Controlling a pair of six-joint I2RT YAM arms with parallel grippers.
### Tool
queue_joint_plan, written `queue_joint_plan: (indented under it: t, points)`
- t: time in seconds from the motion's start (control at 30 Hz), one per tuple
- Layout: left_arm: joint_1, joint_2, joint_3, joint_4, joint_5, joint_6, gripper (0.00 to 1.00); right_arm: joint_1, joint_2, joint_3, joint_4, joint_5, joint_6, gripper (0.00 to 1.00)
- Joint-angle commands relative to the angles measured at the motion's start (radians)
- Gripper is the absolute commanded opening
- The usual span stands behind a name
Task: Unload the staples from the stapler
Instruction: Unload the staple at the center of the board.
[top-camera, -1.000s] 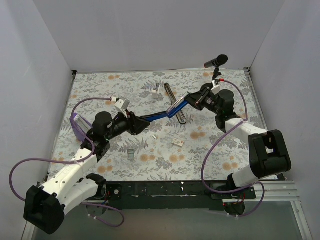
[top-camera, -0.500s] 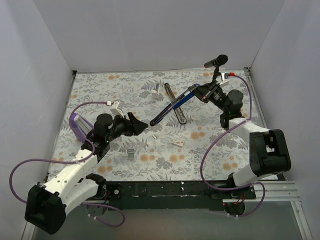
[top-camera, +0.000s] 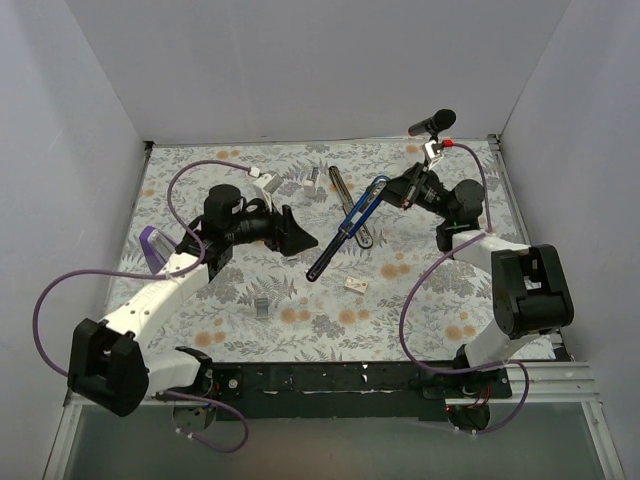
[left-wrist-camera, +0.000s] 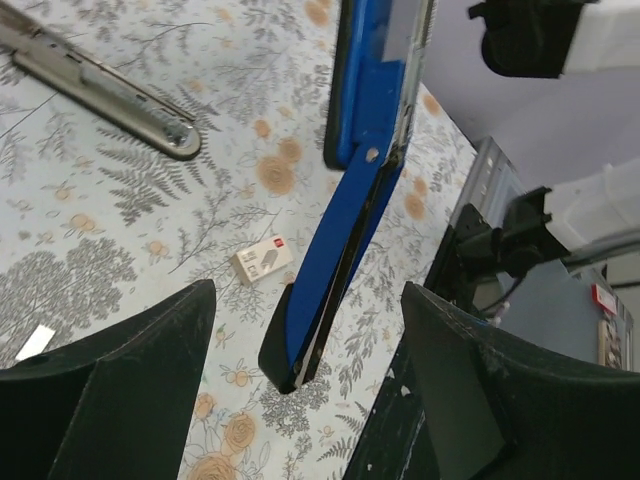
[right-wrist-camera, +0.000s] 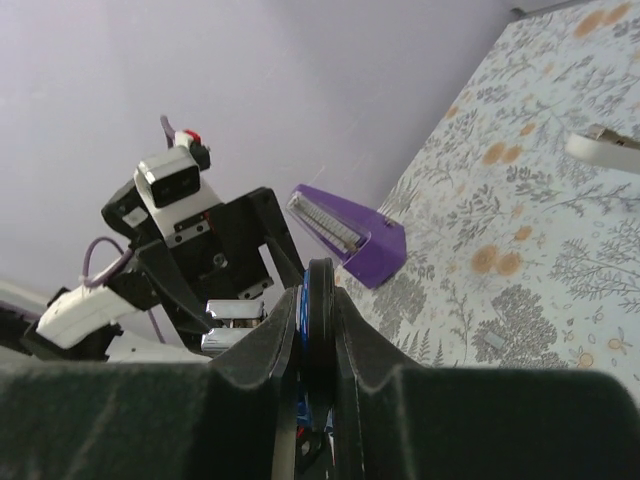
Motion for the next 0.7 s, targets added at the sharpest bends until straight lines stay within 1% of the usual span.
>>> queue_joint_plan:
  t: [0.0, 0.03, 0.17, 0.3, 0.4, 0.53, 0.67]
  points:
    - [0.002, 0.049, 0.100, -0.031, 0.229, 0.101, 0.75, 0.023, -0.002, 0.034, 0.217, -0.083, 0.093, 0.01]
    - [0.002, 0.059, 0.109, -0.030, 0.273, 0.103, 0.75, 0.026, -0.001, 0.034, 0.229, -0.086, 0.091, 0.01]
    - [-0.007, 0.120, 0.137, -0.030, 0.350, 0.099, 0.75, 0.056, 0.011, 0.049, 0.246, -0.095, 0.097, 0.01]
    - [-0.038, 0.174, 0.148, -0.012, 0.352, 0.078, 0.75, 0.090, 0.034, 0.066, 0.292, -0.088, 0.136, 0.01]
    - [-0.049, 0.180, 0.140, 0.030, 0.352, 0.055, 0.75, 0.108, 0.051, 0.074, 0.324, -0.078, 0.157, 0.01]
    - [-0.061, 0.192, 0.131, 0.111, 0.370, 0.006, 0.75, 0.133, 0.059, 0.085, 0.324, -0.066, 0.157, 0.01]
    - [-0.072, 0.215, 0.111, 0.142, 0.386, -0.026, 0.73, 0.144, 0.056, 0.097, 0.289, -0.057, 0.133, 0.01]
